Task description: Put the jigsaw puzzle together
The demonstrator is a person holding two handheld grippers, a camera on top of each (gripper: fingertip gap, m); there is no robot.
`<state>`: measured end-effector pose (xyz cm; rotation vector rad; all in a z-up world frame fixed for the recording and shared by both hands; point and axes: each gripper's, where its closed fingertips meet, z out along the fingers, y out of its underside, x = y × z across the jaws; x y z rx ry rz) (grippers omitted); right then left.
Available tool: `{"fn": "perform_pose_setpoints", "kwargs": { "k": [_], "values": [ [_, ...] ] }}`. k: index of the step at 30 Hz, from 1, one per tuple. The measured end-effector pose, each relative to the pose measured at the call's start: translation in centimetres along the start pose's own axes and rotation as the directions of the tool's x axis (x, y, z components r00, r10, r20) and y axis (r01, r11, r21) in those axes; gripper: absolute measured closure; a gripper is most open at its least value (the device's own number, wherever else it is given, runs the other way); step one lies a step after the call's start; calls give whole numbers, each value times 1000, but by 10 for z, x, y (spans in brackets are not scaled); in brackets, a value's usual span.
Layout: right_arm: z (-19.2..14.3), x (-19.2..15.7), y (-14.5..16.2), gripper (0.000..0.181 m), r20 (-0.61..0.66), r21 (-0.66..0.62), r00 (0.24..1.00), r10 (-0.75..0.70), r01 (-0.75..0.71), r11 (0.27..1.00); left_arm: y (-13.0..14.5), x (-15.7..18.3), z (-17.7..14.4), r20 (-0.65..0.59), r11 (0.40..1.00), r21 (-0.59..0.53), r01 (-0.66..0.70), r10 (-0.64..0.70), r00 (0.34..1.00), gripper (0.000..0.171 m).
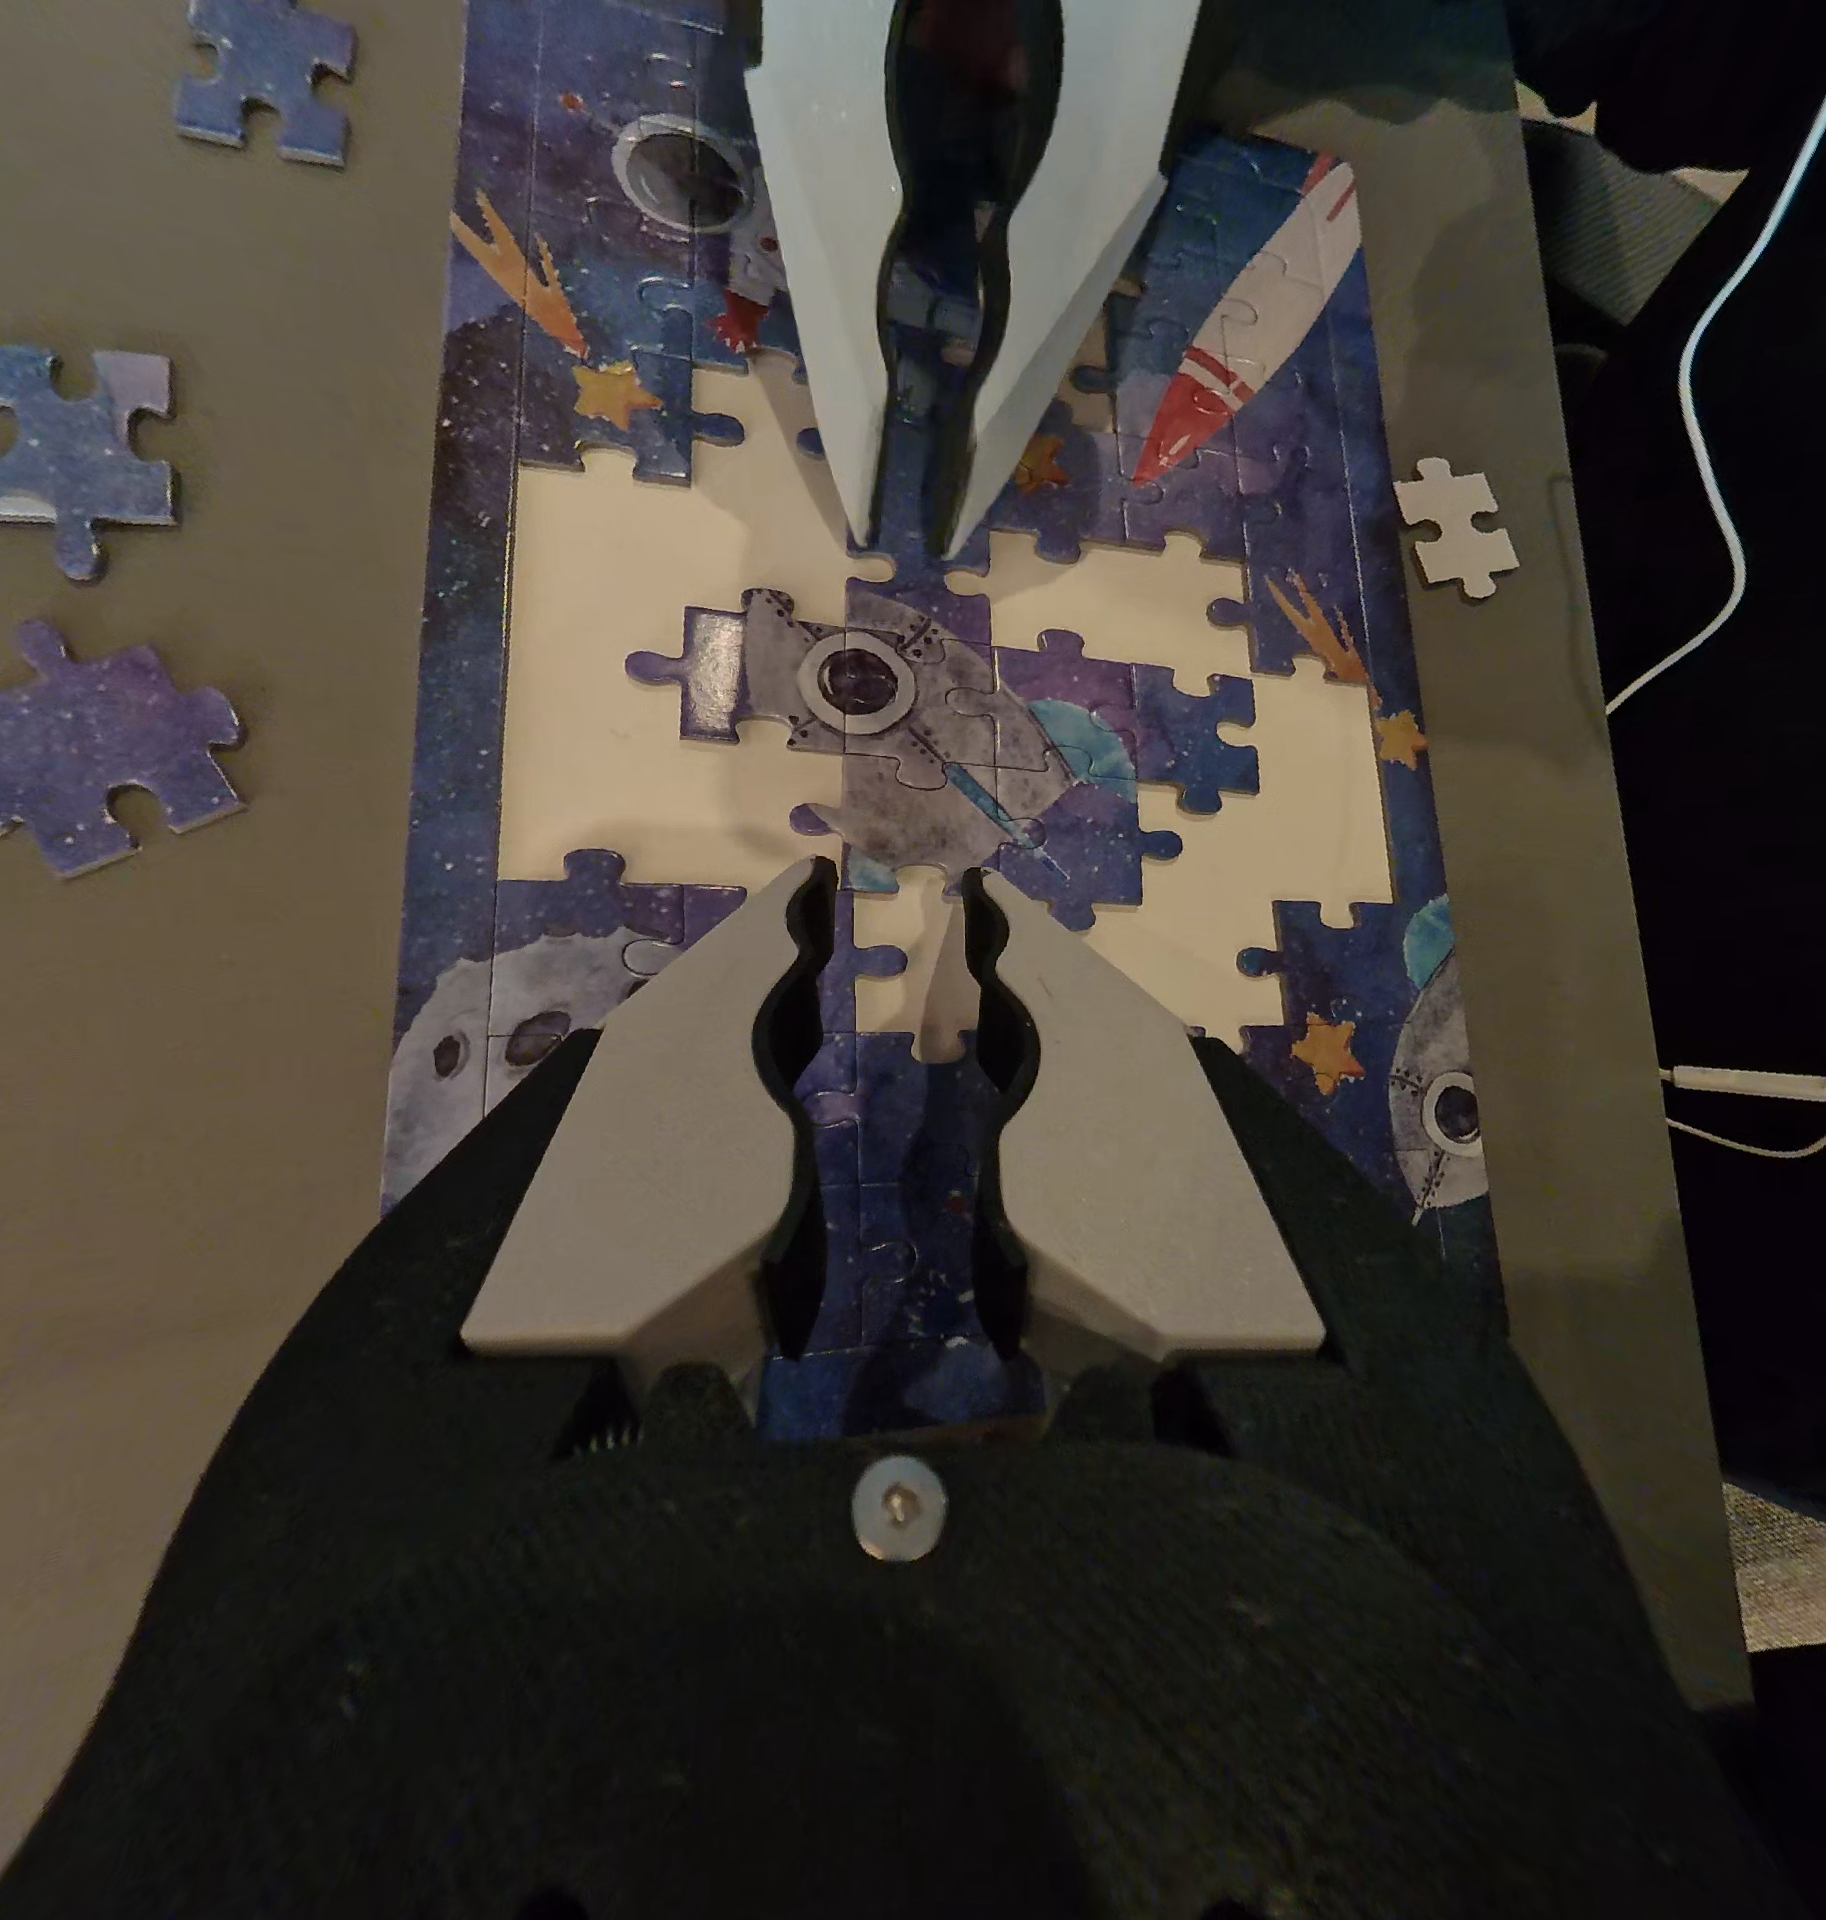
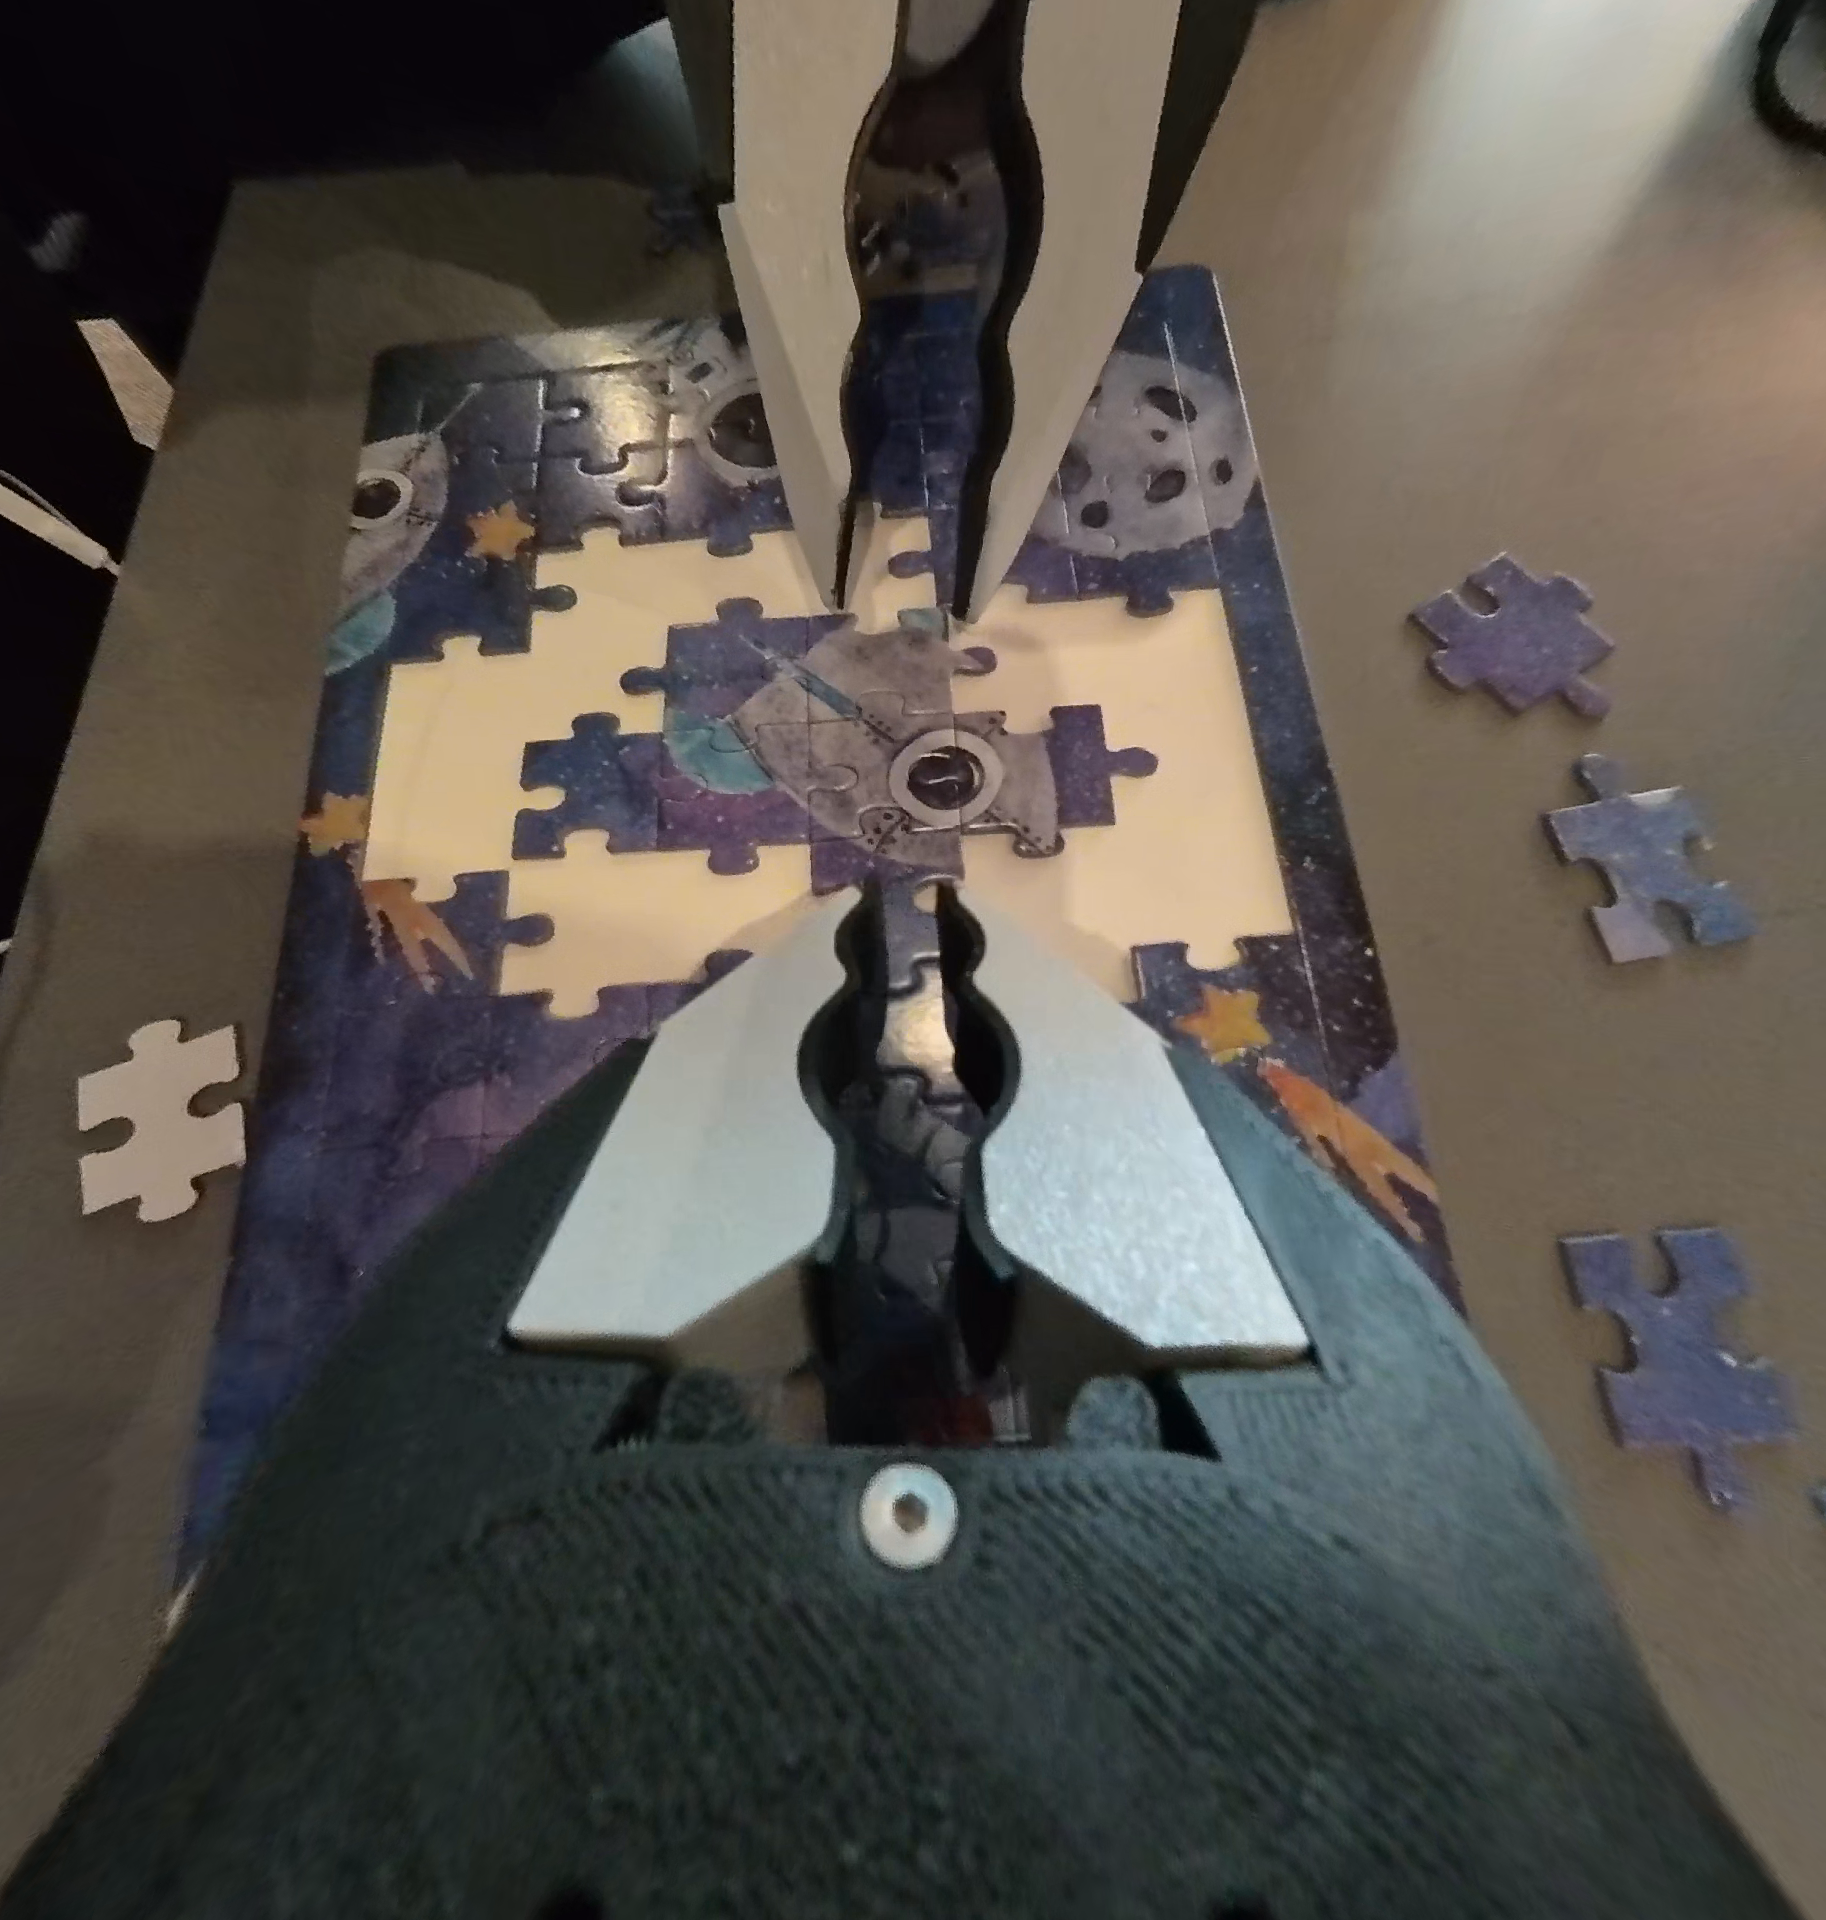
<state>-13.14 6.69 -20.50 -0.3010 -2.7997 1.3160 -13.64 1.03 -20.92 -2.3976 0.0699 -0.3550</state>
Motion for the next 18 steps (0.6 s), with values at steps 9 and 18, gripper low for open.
{"fn": "perform_pose_setpoints", "kwargs": {
  "k": [9,18],
  "values": [
    [-32,19,-17,172,-46,134,997,64,-57,989,0,0,0,4,1000,-3,-2,2,1000,149],
    [-9,4,5,178,17,-3,1000,22,-22,1000,0,0,0,8,1000,-6,-6,6,1000,148]
  ]
}}
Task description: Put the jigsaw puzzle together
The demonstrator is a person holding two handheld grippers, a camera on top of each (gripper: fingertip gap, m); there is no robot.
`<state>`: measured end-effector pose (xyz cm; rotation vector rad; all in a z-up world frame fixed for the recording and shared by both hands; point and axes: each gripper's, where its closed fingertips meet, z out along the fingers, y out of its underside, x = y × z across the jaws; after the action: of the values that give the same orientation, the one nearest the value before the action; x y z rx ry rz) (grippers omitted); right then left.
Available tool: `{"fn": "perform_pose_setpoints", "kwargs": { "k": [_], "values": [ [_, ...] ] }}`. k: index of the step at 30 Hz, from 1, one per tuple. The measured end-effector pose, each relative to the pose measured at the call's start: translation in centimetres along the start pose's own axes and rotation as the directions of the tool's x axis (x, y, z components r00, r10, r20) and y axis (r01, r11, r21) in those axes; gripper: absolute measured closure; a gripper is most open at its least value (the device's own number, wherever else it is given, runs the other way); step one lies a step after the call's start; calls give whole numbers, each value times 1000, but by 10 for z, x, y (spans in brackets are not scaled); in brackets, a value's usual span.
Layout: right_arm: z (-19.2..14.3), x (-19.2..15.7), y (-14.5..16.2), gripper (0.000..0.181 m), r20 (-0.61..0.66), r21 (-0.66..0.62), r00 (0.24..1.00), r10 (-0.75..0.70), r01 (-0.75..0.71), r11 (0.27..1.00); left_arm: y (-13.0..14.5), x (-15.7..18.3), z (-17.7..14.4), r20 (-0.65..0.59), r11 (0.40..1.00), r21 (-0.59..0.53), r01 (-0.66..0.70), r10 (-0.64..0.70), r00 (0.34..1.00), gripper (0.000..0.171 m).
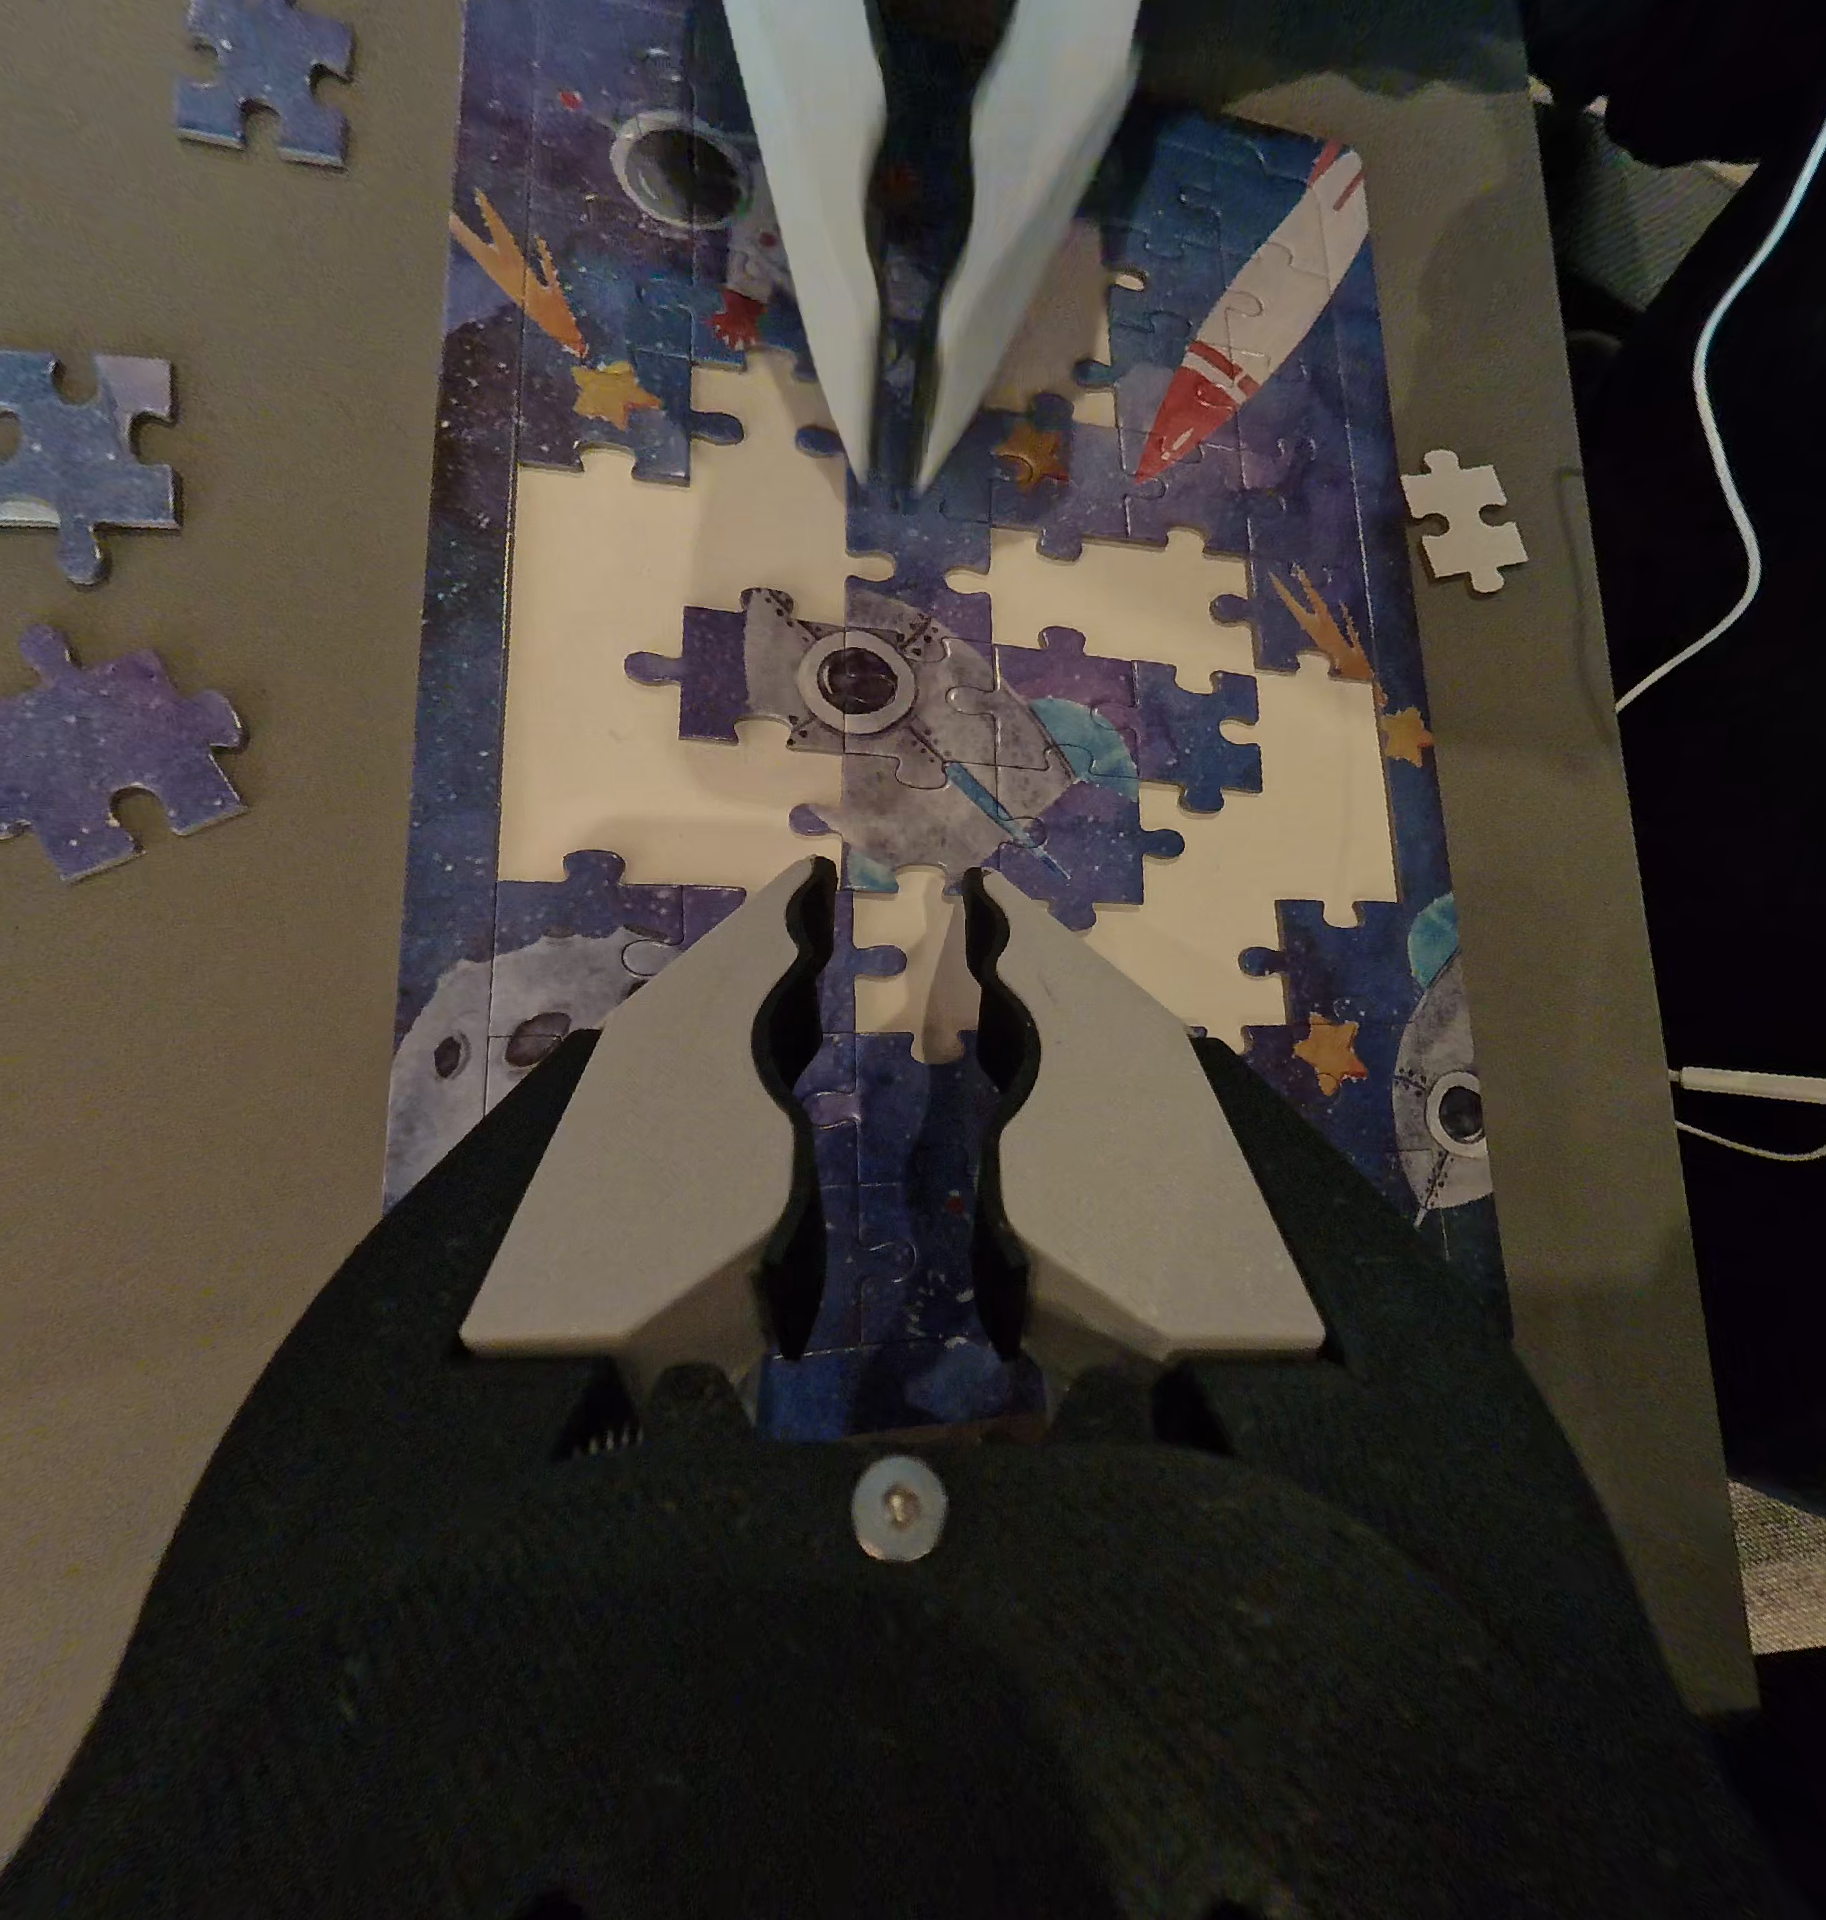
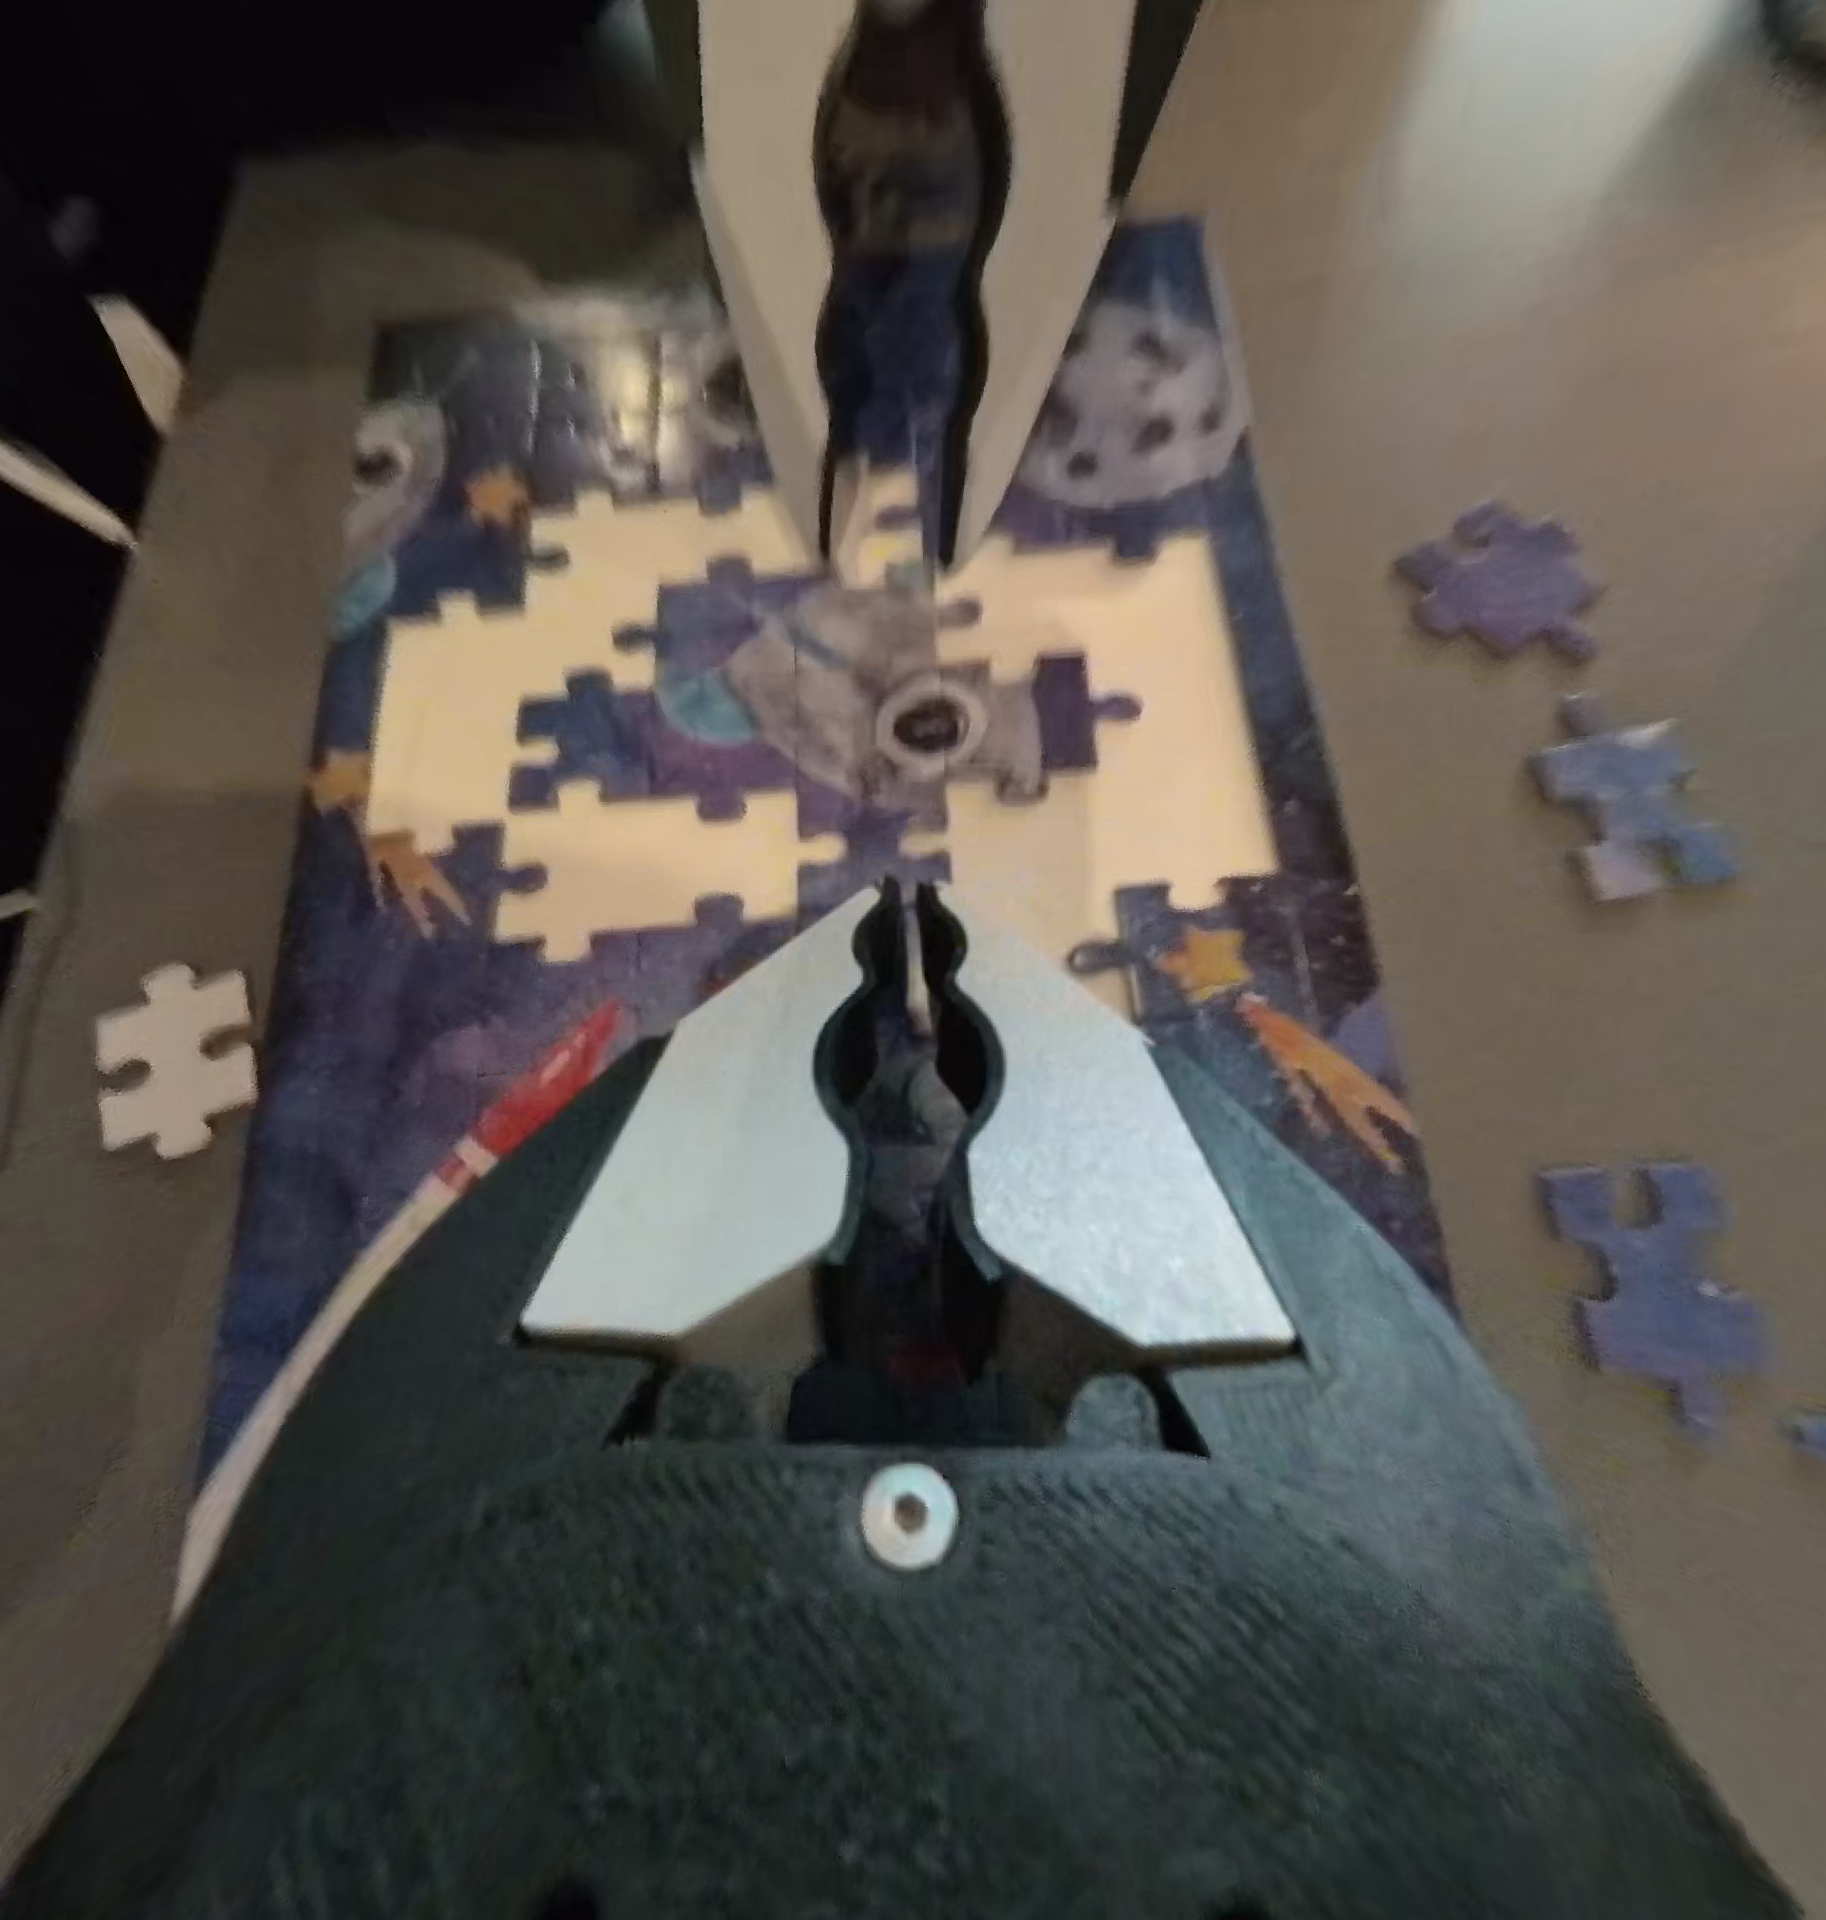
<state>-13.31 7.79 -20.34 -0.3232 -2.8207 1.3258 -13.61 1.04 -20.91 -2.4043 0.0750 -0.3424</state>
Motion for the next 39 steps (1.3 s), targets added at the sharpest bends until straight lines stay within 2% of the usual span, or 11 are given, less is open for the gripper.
{"fn": "perform_pose_setpoints", "kwargs": {
  "k": [4,8,11,21,28,33,39],
  "values": [
    [0,3,4,181,-23,-25,1000,-16,16,1000,0,0,0,1,1000,-1,-1,1,1000,148],
    [-8,-3,-8,181,33,54,999,1,-3,999,0,0,0,3,1000,-3,-2,2,1000,148],
    [0,-7,4,181,50,-11,999,-4,4,1000,0,0,0,2,1000,-2,-2,2,1000,148],
    [3,-3,2,181,10,-16,1000,-26,26,1000,0,2,-1,-5,1000,-5,-4,4,1000,149],
    [5,-5,-23,159,-50,68,996,-72,75,995,3,-11,-15,74,1000,4,-5,5,997,151],
    [22,-15,-19,142,-31,-8,996,-87,86,996,6,-13,-10,110,999,-36,-32,36,993,152],
    [23,-16,-14,140,9,-18,1000,-26,26,999,6,-17,-9,145,998,-38,-48,53,988,157]
  ]
}}
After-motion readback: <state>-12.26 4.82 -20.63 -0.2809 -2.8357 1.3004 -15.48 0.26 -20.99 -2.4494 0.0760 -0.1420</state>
